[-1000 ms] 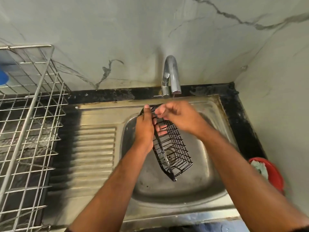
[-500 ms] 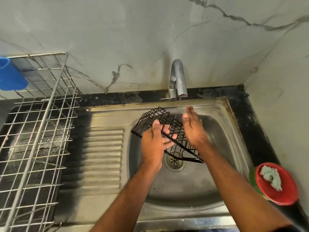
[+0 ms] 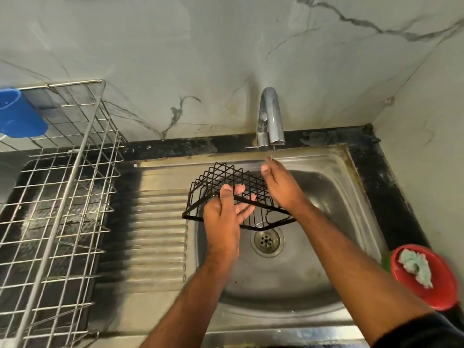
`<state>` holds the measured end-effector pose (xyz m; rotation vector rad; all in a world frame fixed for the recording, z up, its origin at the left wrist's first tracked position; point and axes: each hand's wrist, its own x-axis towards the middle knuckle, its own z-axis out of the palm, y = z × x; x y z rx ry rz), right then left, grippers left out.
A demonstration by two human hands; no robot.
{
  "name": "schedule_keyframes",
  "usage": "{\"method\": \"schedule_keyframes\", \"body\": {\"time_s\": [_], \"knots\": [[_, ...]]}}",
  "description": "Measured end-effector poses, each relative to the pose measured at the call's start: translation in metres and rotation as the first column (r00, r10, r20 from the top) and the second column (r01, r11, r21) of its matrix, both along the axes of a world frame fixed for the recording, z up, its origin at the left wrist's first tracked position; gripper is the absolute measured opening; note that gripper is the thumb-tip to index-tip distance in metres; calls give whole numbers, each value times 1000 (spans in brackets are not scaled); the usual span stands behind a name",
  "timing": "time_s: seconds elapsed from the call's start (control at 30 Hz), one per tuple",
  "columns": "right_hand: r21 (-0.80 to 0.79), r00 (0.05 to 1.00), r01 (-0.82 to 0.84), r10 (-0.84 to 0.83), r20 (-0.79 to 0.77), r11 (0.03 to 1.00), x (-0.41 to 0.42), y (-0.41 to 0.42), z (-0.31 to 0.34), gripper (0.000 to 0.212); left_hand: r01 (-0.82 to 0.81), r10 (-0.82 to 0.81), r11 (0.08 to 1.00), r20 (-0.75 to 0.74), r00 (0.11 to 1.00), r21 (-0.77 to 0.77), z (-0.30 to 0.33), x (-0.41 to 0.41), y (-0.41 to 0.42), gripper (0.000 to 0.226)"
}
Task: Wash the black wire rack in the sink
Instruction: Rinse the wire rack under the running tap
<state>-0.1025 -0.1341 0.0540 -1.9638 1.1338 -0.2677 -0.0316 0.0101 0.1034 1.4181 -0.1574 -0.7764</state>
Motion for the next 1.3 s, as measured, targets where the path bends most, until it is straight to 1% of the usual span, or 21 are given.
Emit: {"method": "schedule_keyframes", "body": {"time_s": [0.07, 0.13, 0.17, 0.2, 0.27, 0.3, 0.33, 0.4, 0.5, 0.57, 0.63, 0.7, 0.77, 0.83, 0.9, 0.93, 0.97, 1.03, 1.07, 1.17, 1.3], "knots": [[-10, 986, 81, -79, 146, 997, 16, 5, 10, 42, 4, -4, 1000, 52, 999, 4, 2, 1, 4, 34], [51, 949, 126, -135, 286, 991, 34, 13, 26, 40, 6, -9, 1000, 94, 996, 31, 2, -1, 3, 32], [66, 941, 81, -98, 325, 995, 43, 19, 31, 41, 3, -8, 999, 107, 994, 49, 3, -1, 2, 31], [44, 944, -17, 1, 331, 999, 48, 27, 38, 43, 5, -11, 999, 112, 994, 53, 4, -1, 2, 32], [-61, 929, -241, 249, 275, 969, 55, 38, 42, 47, 3, -8, 999, 110, 994, 48, 4, 2, 4, 35], [-97, 918, -295, 310, 248, 951, 54, 37, 40, 48, -9, 5, 999, 93, 996, 36, 5, 4, 5, 34], [-114, 923, -300, 319, 217, 947, 49, 30, 33, 49, -22, 20, 999, 72, 997, 23, 8, 5, 6, 33], [-97, 963, -225, 237, 129, 969, 35, 14, 13, 50, -54, 54, 998, 46, 997, 17, 9, 9, 9, 30], [74, 999, -26, 23, 31, 997, 11, 0, -8, 55, -94, 94, 995, 14, 995, 13, 10, 14, 15, 30], [202, 991, 120, -129, 31, 972, 1, -3, -12, 56, -98, 98, 995, -7, 995, -12, 12, 18, 17, 32], [342, 959, 241, -276, 58, 908, -5, -3, -10, 57, -104, 102, 994, -31, 994, -46, 14, 21, 17, 32], [461, 940, 229, -317, 124, 858, -7, -4, -7, 54, -127, 122, 989, -68, 990, -76, 15, 26, 18, 33], [547, 934, 141, -293, 202, 825, -9, -7, -6, 57, -171, 161, 982, -119, 980, -79, 13, 33, 20, 40], [619, 907, 82, -316, 278, 781, -11, -9, -8, 61, -236, 216, 968, -198, 956, -83, 14, 47, 22, 33], [674, 864, 29, -357, 355, 738, -15, -9, -11, 61, -282, 246, 956, -293, 924, -87, 14, 63, 25, 32], [675, 849, 11, -364, 383, 738, -17, -7, -12, 61, -301, 254, 949, -338, 906, -94, 13, 70, 28, 35], [648, 849, 7, -347, 399, 762, -19, -4, -14, 60, -314, 256, 943, -373, 892, -105, 12, 76, 31, 37], [572, 875, 23, -293, 385, 820, -22, 7, -17, 61, -336, 260, 935, -424, 867, -112, 10, 85, 33, 39], [557, 884, 9, -267, 384, 830, -24, 14, -17, 63, -350, 268, 930, -449, 852, -108, 10, 88, 34, 38], [518, 843, -80, -219, 490, 851, -27, 31, -15, 65, -386, 290, 917, -499, 817, -100, 13, 96, 37, 38], [334, 864, -145, -45, 502, 931, -30, 49, 5, 56, -396, 280, 911, -531, 800, -116, 19, 103, 46, 38]]}}
